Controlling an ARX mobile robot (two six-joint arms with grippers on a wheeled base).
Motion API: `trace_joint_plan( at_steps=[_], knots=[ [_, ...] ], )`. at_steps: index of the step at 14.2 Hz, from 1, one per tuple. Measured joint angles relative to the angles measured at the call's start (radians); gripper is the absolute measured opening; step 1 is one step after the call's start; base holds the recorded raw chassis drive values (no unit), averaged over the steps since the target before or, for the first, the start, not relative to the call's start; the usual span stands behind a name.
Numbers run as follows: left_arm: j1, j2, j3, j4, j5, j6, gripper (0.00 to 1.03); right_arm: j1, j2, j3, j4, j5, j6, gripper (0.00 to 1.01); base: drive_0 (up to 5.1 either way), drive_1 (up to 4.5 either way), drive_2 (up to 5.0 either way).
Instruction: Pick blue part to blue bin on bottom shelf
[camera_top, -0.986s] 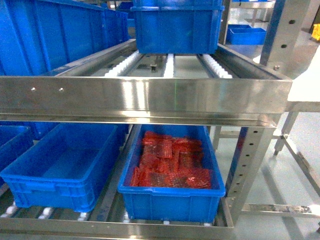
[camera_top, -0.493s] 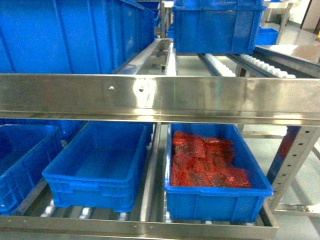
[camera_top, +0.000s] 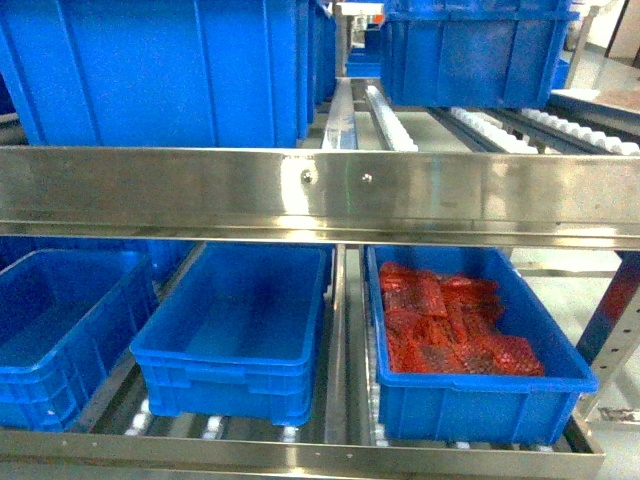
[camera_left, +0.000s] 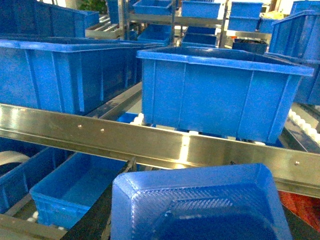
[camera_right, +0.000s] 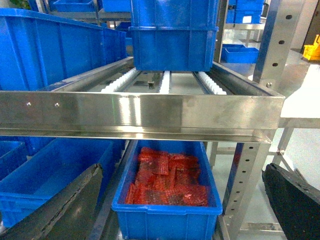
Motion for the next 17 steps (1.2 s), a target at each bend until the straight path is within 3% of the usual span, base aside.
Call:
trace_joint_plan(
  at_steps=[17],
  knots=[
    [-0.003,0.000,0.000,0.000,0.004,0.000,0.44,0.000,0.000,0.000,0.003,0.003,0.000,0.98,0.0,0.00,0.0]
  ],
)
